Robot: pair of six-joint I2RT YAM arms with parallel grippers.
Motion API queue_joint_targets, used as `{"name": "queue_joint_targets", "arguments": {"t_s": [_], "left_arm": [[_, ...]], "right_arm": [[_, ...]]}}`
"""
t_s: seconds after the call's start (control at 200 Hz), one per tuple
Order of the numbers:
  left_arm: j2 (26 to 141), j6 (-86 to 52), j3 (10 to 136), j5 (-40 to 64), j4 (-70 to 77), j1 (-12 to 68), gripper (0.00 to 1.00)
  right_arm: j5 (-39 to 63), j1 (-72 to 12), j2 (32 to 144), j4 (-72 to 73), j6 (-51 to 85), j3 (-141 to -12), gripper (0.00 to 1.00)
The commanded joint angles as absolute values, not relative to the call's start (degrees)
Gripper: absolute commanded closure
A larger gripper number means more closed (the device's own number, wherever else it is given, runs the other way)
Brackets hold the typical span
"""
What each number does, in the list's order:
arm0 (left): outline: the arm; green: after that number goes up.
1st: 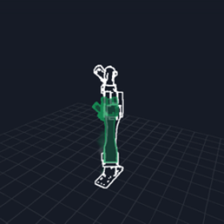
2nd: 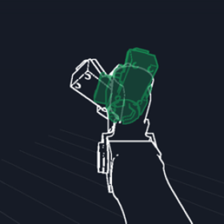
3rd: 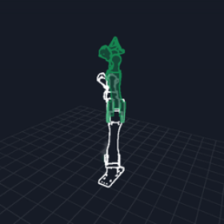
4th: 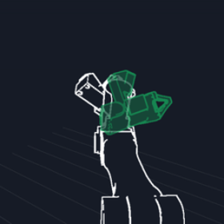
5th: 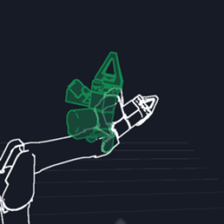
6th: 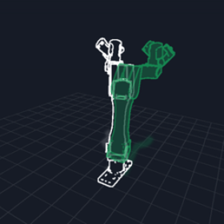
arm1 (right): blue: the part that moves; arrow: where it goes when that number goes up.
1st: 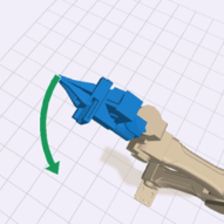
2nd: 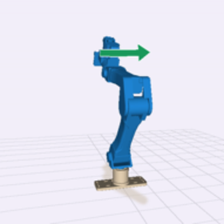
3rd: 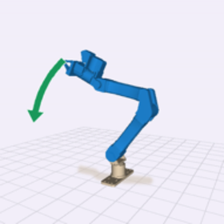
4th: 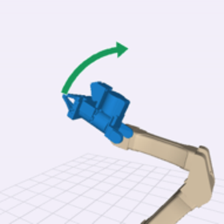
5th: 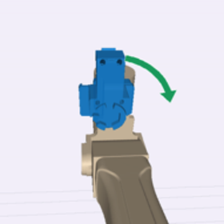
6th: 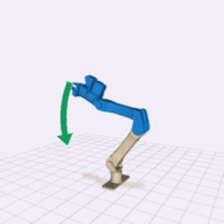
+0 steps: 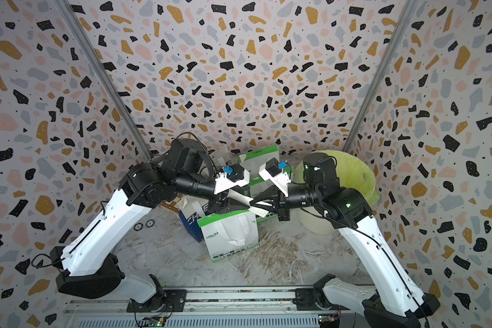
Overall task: Shred takeout receipts and throw away
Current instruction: Shred the takeout receipt.
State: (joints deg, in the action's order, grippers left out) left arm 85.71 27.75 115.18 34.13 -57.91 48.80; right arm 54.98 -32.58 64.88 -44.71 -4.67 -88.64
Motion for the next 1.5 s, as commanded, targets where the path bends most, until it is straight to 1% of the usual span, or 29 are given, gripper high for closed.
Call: {"name": "queue_joint_targets", "arguments": {"t_s": [0.0,0.13,0.27,0.506,0.756,0.781,0.836,0.901,1.131,1.317,1.397,1.497], "left_arm": [[82.2,25.4,113.5,37.0,-52.1,48.6,0.47],[79.1,24.2,109.4,38.2,-47.5,48.5,0.55],[78.7,23.9,108.4,38.4,-48.1,48.5,0.64],[78.8,23.2,107.8,37.4,-47.2,48.6,0.65],[78.5,21.1,105.9,35.5,-43.5,48.5,0.77],[78.3,20.7,105.5,34.9,-42.8,48.6,0.76],[77.7,20.4,104.3,33.7,-41.4,48.5,0.71],[76.8,20.4,103.1,32.1,-39.8,48.5,0.61],[76.0,21.6,102.3,30.4,-39.0,48.5,0.57],[75.5,21.8,101.2,29.6,-37.5,48.5,0.37],[75.5,23.0,101.3,30.5,-37.8,48.4,0.33],[76.3,25.4,102.7,32.8,-40.3,48.3,0.34]], "right_arm": [[53.1,-33.3,65.0,-46.7,-6.2,-91.1,1.0],[51.2,-33.2,65.2,-46.9,-6.3,-91.7,1.0],[50.5,-33.3,65.3,-46.5,-5.9,-92.3,1.0],[51.2,-33.3,65.4,-46.1,-5.2,-92.9,1.0],[51.6,-33.3,65.4,-46.6,-5.1,-93.0,1.0],[51.7,-33.3,65.5,-46.6,-5.2,-93.1,1.0],[51.7,-33.2,65.6,-47.0,-5.4,-93.2,1.0],[51.8,-33.3,65.7,-47.3,-5.5,-93.2,1.0],[52.6,-33.3,65.6,-47.8,-5.9,-93.2,1.0],[53.4,-33.4,65.6,-48.6,-6.4,-93.4,1.0],[53.6,-33.5,65.7,-49.3,-6.8,-93.6,1.0],[53.8,-33.8,65.8,-49.9,-7.3,-93.8,1.0]]}}
